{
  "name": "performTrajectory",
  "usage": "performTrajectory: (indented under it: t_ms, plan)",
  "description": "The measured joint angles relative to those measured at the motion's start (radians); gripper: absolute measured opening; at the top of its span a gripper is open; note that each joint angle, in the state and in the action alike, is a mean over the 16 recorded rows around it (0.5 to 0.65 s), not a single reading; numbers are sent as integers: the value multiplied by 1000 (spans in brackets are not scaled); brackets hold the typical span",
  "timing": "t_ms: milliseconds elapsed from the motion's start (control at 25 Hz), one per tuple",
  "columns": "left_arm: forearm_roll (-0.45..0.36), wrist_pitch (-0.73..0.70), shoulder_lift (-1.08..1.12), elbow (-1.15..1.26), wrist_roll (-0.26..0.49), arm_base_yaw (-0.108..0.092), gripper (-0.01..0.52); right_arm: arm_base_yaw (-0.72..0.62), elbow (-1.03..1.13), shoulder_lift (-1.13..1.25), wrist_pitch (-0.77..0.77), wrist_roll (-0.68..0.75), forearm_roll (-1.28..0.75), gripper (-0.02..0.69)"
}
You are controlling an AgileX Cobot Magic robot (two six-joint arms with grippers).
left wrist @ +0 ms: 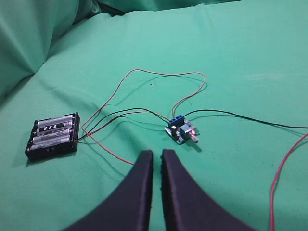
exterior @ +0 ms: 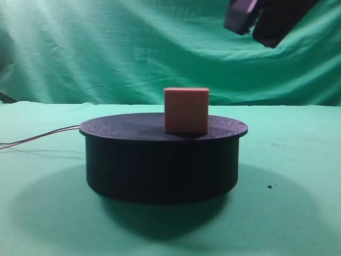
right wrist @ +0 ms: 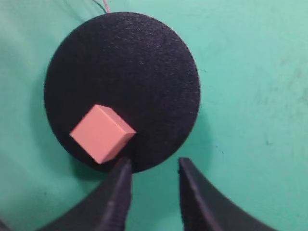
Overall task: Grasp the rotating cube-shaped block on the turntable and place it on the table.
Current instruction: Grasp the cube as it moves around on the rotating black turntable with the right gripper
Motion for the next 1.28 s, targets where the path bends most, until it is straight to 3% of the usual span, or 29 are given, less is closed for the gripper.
performTrajectory:
  t_ms: [160,760,1280]
  plan:
    - [0,0,0,0,0,0,0,2,-37,61,13,4,-3,597]
    - [0,0,0,0,0,0,0,2,-73,172,-81,98,-77,534]
    - [0,0,0,0,0,0,0,1,-119,175,-59,193,-174,291]
